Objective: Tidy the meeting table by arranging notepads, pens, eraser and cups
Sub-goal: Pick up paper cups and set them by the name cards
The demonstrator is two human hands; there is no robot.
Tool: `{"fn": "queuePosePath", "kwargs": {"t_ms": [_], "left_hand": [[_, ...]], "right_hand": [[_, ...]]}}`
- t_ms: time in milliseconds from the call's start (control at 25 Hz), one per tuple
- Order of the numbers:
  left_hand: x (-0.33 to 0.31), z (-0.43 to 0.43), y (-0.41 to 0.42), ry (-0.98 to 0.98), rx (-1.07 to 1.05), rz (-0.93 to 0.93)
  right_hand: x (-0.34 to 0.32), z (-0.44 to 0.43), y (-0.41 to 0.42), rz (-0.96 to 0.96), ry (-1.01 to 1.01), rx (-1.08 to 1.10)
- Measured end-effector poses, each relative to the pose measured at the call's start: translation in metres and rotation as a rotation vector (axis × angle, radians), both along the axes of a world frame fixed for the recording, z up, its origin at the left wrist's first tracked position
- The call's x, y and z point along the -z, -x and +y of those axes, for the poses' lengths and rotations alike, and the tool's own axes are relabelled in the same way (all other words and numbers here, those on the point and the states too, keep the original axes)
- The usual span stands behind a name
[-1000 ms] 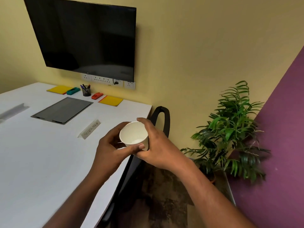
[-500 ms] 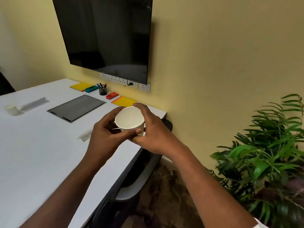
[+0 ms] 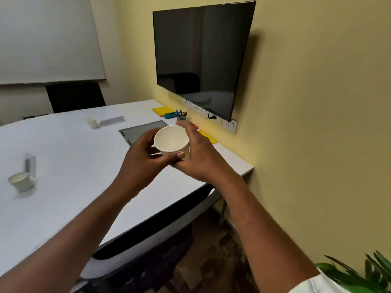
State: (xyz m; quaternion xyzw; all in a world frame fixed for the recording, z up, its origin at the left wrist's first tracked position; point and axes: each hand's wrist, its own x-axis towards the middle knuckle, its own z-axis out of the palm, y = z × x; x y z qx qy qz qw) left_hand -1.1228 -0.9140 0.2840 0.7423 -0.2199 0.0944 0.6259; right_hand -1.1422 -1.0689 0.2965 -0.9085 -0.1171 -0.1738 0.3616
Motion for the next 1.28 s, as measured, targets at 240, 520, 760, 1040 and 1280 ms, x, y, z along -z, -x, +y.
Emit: {"fn": "queuePosePath", "kwargs": {"t_ms": [240, 520, 760, 1040, 1280], "left_hand": [[0.0, -0.035, -0.073, -0.06, -0.099, 0.001], [-0.002, -0.064, -0.155, -0.118, -0.19, 0.001], [0.033, -0.058, -0.21, -0.26, -0.5, 0.162], [0.096, -0.084, -0.267, -0.56, -0.659, 0.326], [0.145, -0.107, -0.294, -0.684, -0.632, 0.475]], "right_hand": [[0.007, -0.031, -0.08, 0.021, -0.039, -0.042], [0.004, -0.058, -0.177, 0.038, -0.018, -0.08], [0.04, -0.064, -0.266, 0.132, -0.03, -0.06], [0.149, -0.079, -0.385, 0.293, -0.111, -0.012], [0.242, -0.099, -0.468, 0.506, -0.118, 0.06]]}}
